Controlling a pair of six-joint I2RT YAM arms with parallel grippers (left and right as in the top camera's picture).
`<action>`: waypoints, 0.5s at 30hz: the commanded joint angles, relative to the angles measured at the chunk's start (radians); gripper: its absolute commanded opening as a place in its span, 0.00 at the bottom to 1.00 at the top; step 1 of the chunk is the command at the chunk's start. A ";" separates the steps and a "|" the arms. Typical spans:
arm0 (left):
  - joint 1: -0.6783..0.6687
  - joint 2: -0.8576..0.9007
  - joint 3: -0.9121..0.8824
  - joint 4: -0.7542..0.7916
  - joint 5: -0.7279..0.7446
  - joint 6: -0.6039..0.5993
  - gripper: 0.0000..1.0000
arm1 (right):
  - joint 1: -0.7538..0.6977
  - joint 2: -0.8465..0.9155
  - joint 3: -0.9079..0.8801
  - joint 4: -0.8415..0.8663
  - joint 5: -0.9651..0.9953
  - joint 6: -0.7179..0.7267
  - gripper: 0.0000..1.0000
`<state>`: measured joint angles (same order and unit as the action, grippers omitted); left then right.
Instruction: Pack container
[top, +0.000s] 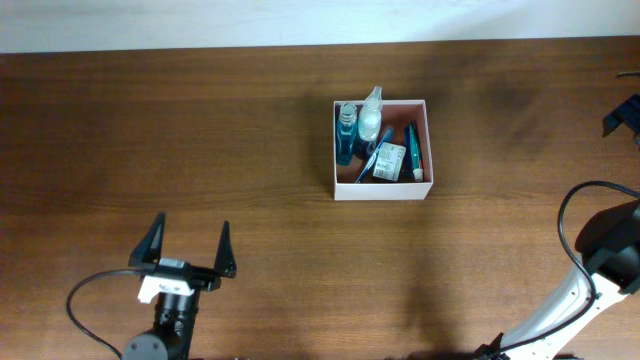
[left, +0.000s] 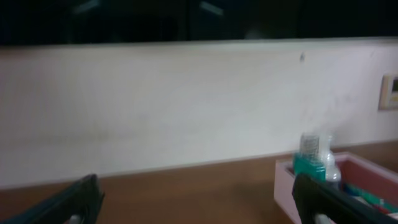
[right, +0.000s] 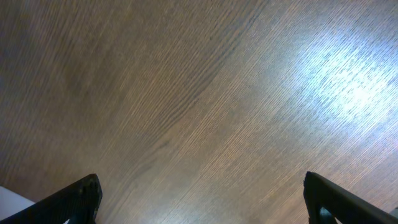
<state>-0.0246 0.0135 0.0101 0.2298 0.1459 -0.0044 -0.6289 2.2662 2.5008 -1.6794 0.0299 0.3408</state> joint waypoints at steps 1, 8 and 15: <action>0.008 -0.009 -0.002 -0.061 -0.013 -0.002 0.99 | -0.001 0.009 -0.005 0.000 0.012 0.004 0.99; 0.008 -0.009 -0.002 -0.279 -0.012 -0.003 0.99 | -0.001 0.009 -0.005 0.000 0.012 0.004 0.99; 0.008 -0.009 -0.002 -0.298 -0.019 -0.002 0.99 | -0.001 0.009 -0.005 0.000 0.012 0.004 0.99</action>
<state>-0.0246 0.0128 0.0093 -0.0578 0.1337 -0.0040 -0.6289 2.2662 2.5008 -1.6794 0.0299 0.3401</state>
